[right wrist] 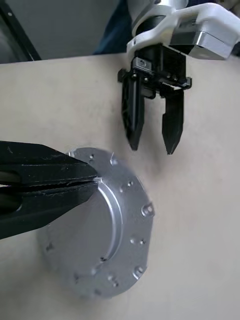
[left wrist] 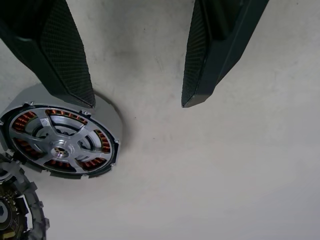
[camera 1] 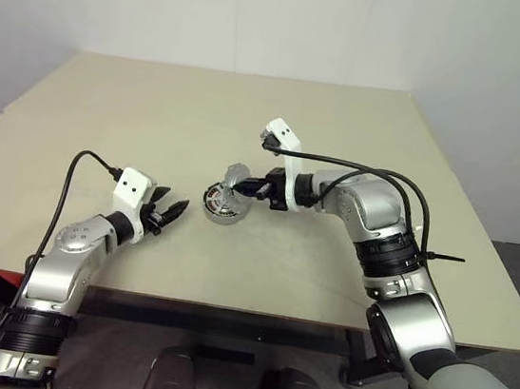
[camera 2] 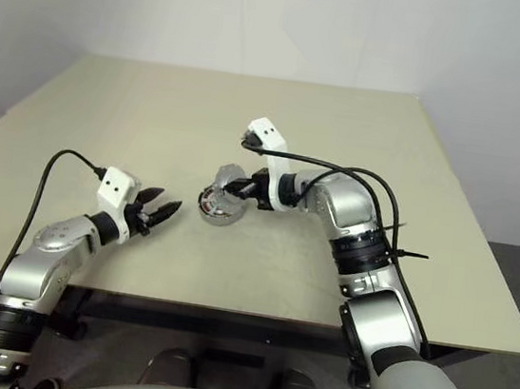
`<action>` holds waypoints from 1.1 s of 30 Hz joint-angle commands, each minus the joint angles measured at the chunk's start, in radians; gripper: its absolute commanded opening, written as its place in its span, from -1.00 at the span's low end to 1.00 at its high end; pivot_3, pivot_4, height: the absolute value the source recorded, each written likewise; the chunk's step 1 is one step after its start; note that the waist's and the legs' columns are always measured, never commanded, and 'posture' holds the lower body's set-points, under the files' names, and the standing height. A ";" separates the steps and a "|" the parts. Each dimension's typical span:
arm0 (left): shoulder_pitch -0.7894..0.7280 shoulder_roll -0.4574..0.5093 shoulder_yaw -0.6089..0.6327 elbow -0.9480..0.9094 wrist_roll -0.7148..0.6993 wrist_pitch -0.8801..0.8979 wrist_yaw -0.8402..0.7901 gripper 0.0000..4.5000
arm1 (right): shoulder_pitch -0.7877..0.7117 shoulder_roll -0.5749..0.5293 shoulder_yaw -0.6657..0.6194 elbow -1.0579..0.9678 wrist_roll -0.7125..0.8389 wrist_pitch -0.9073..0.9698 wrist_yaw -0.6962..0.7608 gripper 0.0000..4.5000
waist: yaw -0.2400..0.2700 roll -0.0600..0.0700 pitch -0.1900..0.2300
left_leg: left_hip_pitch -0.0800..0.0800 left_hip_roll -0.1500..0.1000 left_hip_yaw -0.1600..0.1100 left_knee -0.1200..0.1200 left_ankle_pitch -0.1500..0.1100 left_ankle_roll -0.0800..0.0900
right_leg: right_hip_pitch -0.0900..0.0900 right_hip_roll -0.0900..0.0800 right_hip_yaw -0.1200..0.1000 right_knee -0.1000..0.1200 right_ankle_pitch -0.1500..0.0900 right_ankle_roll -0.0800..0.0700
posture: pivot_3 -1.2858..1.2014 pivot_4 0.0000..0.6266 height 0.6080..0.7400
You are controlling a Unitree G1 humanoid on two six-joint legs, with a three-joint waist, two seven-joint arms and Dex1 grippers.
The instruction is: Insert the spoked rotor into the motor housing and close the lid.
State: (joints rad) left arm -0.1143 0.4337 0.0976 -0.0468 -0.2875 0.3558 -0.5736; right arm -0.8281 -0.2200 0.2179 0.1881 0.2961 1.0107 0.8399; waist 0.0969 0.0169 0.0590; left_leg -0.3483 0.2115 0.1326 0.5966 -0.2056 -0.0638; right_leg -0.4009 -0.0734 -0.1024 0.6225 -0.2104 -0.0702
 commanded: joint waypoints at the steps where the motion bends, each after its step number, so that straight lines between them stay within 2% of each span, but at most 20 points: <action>1: 0.003 0.008 0.022 -0.048 -0.007 -0.009 0.008 0.28 | -0.034 0.026 -0.004 0.004 0.015 -0.017 -0.016 -0.99 | -0.001 0.000 0.000 | 0.000 0.000 0.000 0.000 0.000 0.000 | 0.000 0.000 0.000 0.000 0.000 0.000 | 0.03 -1.00 1.00; 10: 0.006 0.004 0.017 -0.067 -0.009 0.000 0.020 0.28 | -0.007 0.134 -0.008 0.228 -0.018 -0.099 -0.082 -0.99 | 0.000 0.000 0.000 | 0.001 0.000 0.000 0.000 0.000 -0.001 | 0.000 0.000 0.000 0.001 0.000 0.000 | 0.03 -1.00 1.00; 16: 0.012 0.009 0.022 -0.077 -0.010 0.007 0.022 0.28 | -0.010 0.153 -0.021 0.308 -0.035 -0.147 -0.106 -0.99 | -0.002 0.000 0.000 | 0.001 0.002 0.000 0.000 0.000 -0.001 | 0.000 0.000 0.001 0.001 0.001 -0.003 | 0.03 -1.00 1.00; 28: -0.002 -0.004 0.011 -0.068 -0.008 0.009 0.028 0.28 | -0.025 0.171 -0.054 0.378 -0.050 -0.212 -0.162 -0.99 | -0.002 0.000 0.000 | 0.005 0.002 0.000 0.000 0.000 -0.001 | 0.005 0.000 0.001 0.001 0.000 0.000 | 0.03 -1.00 1.00; 33: 0.000 -0.004 0.014 -0.065 -0.009 0.005 0.025 0.28 | -0.013 0.158 -0.110 0.277 0.032 -0.204 -0.094 -0.99 | -0.001 0.000 0.000 | 0.005 0.003 0.000 0.000 0.000 -0.001 | 0.004 0.000 0.001 0.001 0.000 0.000 | 0.03 -1.00 1.00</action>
State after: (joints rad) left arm -0.0981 0.4264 0.1029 -0.0874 -0.2908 0.3702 -0.5501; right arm -0.8290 -0.0563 0.1460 0.5331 0.2839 0.8155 0.7162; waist 0.0957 0.0165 0.0588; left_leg -0.3438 0.2141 0.1326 0.5964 -0.2052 -0.0647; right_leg -0.3968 -0.0735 -0.1017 0.6232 -0.2105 -0.0702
